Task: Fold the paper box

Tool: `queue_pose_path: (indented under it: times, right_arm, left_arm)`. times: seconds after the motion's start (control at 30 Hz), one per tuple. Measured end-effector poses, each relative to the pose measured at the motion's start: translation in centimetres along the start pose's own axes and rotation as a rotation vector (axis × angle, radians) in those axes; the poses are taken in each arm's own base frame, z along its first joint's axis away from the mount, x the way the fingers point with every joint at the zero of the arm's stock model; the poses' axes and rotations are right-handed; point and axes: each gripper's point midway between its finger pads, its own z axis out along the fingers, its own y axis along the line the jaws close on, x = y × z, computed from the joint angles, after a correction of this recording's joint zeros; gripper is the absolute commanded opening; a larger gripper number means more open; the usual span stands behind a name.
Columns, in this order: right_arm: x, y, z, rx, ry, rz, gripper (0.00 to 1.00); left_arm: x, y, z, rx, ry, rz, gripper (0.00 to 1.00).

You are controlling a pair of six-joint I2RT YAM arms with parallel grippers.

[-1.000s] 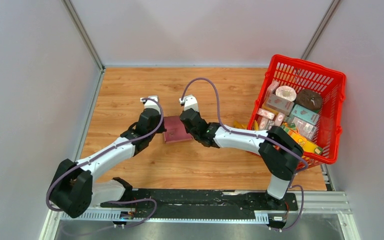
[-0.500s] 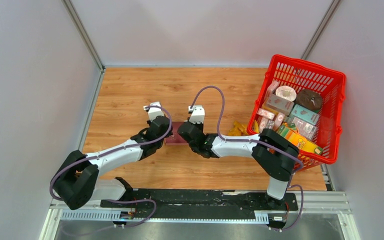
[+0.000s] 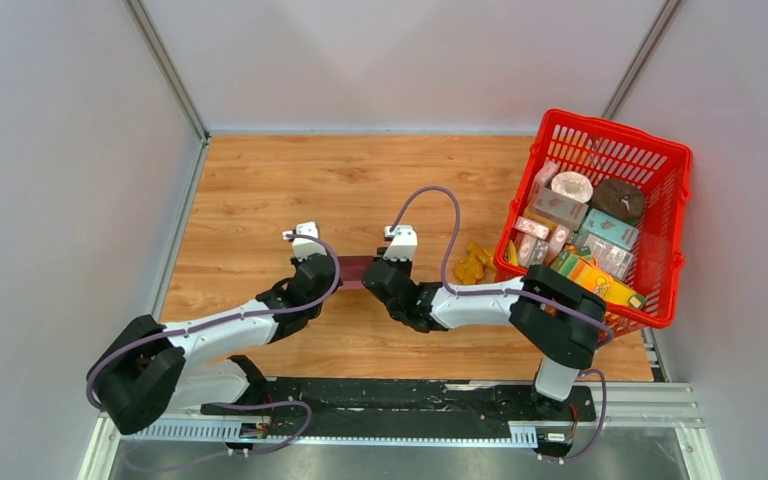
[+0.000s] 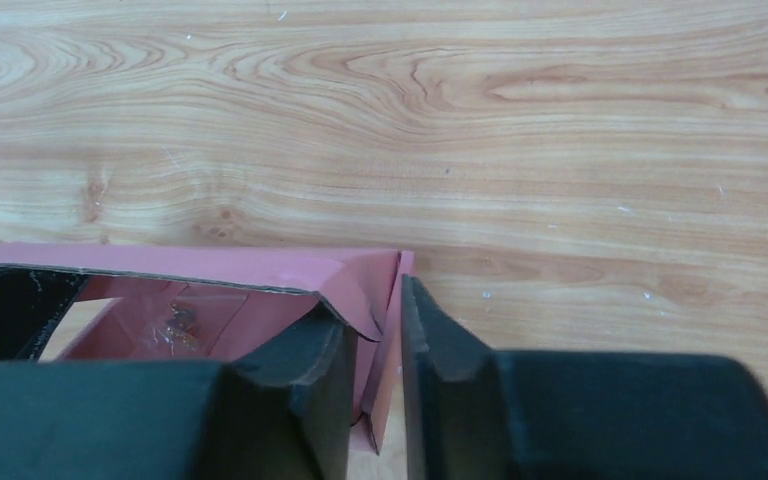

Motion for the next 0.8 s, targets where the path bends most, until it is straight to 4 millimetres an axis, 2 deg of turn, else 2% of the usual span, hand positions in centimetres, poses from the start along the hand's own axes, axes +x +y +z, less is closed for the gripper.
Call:
queue_pose_path:
  times: [0.1, 0.17, 0.3, 0.47, 0.57, 0.63, 0.7, 0.77, 0.8]
  right_arm:
    - [-0.3, -0.4, -0.7, 0.009, 0.022, -0.012, 0.49]
    - [-0.6, -1.0, -1.5, 0.020, 0.051, -0.043, 0.53]
    - [-1.2, -1.9, -3.5, 0.007, 0.126, -0.129, 0.71]
    - [-1.8, -1.8, -6.4, -0.131, 0.285, -0.101, 0.76]
    - [-2.9, -1.2, -7.9, -0.217, 0.349, -0.011, 0.85]
    - [-4.0, -0.9, -8.7, -0.261, 0.362, 0.032, 0.85]
    - [-5.1, -0.3, -9.0, -0.317, 0.386, 0.074, 0.80]
    - [-6.6, 0.1, -8.5, -0.367, 0.401, 0.117, 0.75]
    - [-7.4, -0.1, -7.8, -0.389, 0.409, 0.132, 0.68]
  left_arm:
    - [-0.1, 0.2, -0.4, 0.006, -0.010, -0.005, 0.00]
    - [-0.2, 0.1, -0.6, 0.016, -0.015, -0.008, 0.00]
    - [-0.5, 0.4, -1.1, 0.014, -0.037, -0.012, 0.00]
    - [-0.5, 1.4, -1.1, -0.029, -0.060, 0.002, 0.00]
    - [-0.4, 1.3, -1.2, -0.034, -0.065, 0.008, 0.00]
    - [-0.4, 1.3, -1.2, -0.039, -0.069, 0.012, 0.00]
    - [-0.4, 1.5, -1.2, -0.048, -0.072, 0.015, 0.00]
    - [-0.4, 1.5, -1.1, -0.052, -0.072, 0.017, 0.00]
    - [-0.4, 1.6, -1.2, -0.054, -0.072, 0.020, 0.00]
